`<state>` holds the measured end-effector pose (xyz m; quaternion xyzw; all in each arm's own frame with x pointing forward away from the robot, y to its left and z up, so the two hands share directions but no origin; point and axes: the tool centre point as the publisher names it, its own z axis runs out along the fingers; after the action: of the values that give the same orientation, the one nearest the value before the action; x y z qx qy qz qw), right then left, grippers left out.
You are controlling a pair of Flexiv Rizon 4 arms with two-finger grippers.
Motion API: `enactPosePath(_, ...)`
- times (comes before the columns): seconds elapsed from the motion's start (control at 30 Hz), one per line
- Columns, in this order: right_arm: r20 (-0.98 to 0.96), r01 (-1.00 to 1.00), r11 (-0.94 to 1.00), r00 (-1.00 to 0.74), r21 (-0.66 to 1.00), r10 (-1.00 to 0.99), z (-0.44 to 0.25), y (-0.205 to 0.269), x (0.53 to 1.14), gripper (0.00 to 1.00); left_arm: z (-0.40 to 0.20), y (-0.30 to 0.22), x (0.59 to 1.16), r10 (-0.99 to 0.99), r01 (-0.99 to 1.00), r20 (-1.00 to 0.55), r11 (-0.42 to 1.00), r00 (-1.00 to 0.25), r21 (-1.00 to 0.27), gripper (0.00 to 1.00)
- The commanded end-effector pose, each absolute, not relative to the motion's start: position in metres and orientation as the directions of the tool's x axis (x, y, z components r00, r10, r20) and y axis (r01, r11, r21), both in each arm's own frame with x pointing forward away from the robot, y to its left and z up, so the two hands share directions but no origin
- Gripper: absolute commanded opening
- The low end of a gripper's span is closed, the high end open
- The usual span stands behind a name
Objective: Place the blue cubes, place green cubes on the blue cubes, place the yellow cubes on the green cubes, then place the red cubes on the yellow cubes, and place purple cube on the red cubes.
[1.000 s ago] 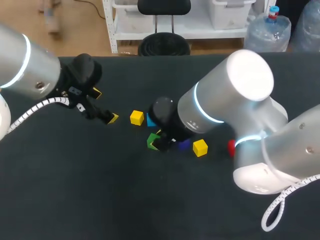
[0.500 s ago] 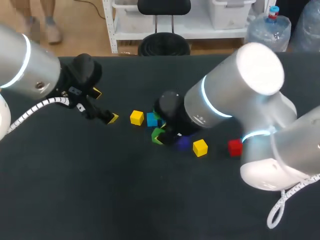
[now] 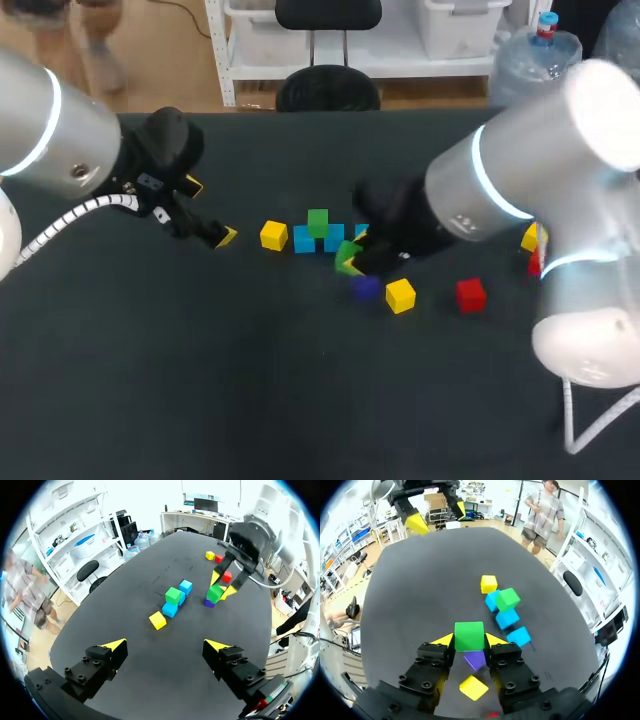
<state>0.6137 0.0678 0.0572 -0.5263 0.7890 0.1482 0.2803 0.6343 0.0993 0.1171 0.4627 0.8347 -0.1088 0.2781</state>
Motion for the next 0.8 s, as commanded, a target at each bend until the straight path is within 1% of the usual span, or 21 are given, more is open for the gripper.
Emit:
enactPosePath(0.03, -0.605, -0.942, 0.336, -0.275, 0.013, -0.747, 0.077, 0.048, 0.616, 0.0, 0.117, 0.101, 0.634, 0.711, 0.835, -0.569, 0.545, -0.414, 0.074, 1.0)
enactPosePath(0.27, -0.626, -0.958, 0.281, -0.249, 0.051, -0.739, 0.088, 0.031, 0.628, 0.0, 0.117, 0.101, 0.634, 0.711, 0.835, -0.569, 0.545, -0.414, 0.074, 1.0)
enactPosePath(0.63, -0.662, -0.996, 0.056, -0.091, 0.074, -0.744, 0.09, 0.018, 0.637, 0.0, 0.117, 0.101, 0.634, 0.711, 0.835, -0.569, 0.545, -0.414, 0.074, 1.0)
enactPosePath(0.8, -0.66, -0.998, 0.001, -0.045, 0.067, -0.75, 0.089, 0.013, 0.647, 0.0, 0.117, 0.101, 0.634, 0.711, 0.835, -0.569, 0.545, -0.414, 0.074, 1.0)
